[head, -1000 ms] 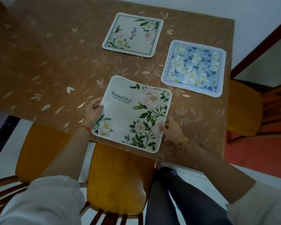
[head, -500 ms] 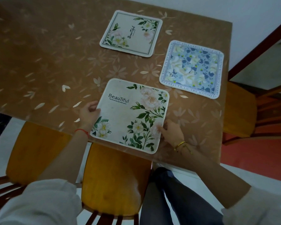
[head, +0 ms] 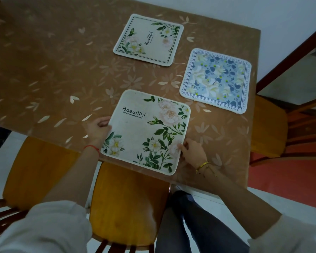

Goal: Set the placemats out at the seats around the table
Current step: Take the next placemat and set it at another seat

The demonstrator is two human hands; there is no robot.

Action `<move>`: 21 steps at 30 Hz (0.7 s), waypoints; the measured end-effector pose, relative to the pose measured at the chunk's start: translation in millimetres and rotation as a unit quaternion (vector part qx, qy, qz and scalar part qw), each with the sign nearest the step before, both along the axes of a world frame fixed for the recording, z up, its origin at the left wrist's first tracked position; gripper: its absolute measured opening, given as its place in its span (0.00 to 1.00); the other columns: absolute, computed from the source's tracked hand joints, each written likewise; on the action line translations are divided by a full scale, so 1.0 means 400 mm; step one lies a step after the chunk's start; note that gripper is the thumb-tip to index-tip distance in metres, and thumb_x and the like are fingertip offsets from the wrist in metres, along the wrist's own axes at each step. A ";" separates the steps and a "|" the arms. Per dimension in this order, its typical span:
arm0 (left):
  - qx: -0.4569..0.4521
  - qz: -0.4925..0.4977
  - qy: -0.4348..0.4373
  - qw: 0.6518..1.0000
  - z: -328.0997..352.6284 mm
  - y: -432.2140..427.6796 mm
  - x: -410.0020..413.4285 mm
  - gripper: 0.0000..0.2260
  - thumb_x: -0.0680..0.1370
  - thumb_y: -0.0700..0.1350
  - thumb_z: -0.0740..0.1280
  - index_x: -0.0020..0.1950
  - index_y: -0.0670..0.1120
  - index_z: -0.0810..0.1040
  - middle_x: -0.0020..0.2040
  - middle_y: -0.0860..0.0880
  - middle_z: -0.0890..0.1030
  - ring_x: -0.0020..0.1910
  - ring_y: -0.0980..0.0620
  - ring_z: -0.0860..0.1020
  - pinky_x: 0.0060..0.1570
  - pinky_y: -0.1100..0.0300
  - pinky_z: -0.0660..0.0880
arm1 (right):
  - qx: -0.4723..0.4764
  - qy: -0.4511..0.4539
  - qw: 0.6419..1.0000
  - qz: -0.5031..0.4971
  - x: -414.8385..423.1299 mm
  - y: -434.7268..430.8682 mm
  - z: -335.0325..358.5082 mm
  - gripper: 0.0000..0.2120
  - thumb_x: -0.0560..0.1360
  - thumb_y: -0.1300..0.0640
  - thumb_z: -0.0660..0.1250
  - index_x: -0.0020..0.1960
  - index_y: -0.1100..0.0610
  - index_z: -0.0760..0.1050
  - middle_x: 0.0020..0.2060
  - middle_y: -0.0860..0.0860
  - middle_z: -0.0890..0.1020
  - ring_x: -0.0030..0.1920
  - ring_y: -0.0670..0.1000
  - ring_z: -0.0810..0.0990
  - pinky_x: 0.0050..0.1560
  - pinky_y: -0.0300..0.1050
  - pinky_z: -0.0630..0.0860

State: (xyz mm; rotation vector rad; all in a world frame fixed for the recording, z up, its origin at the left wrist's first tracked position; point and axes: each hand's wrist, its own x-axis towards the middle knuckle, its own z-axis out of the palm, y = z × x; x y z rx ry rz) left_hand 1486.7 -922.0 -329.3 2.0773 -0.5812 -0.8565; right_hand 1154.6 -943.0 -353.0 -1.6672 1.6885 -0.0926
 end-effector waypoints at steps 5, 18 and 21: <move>0.001 -0.008 -0.004 1.000 -0.014 0.000 0.008 0.18 0.73 0.28 0.68 0.61 0.41 0.81 0.56 0.39 0.84 0.56 0.44 0.82 0.58 0.49 0.79 | -0.007 0.017 1.000 0.011 0.003 -0.004 -0.002 0.12 0.78 0.49 0.64 0.42 0.57 0.72 0.32 0.50 0.78 0.35 0.54 0.79 0.37 0.47 0.77; -0.008 -0.042 -0.072 0.996 -0.025 0.008 0.009 0.18 0.71 0.32 0.70 0.60 0.42 0.82 0.55 0.43 0.85 0.54 0.45 0.82 0.58 0.51 0.79 | -0.024 0.058 0.997 0.045 -0.002 -0.013 0.010 0.13 0.78 0.46 0.65 0.42 0.55 0.72 0.34 0.50 0.77 0.34 0.52 0.76 0.34 0.45 0.74; -0.009 -0.061 -0.079 0.995 -0.020 0.014 0.014 0.18 0.72 0.33 0.71 0.61 0.42 0.82 0.55 0.44 0.84 0.54 0.47 0.82 0.59 0.52 0.79 | -0.023 0.063 0.997 0.047 -0.008 -0.015 0.012 0.15 0.77 0.45 0.65 0.44 0.58 0.74 0.34 0.50 0.77 0.34 0.51 0.76 0.33 0.44 0.71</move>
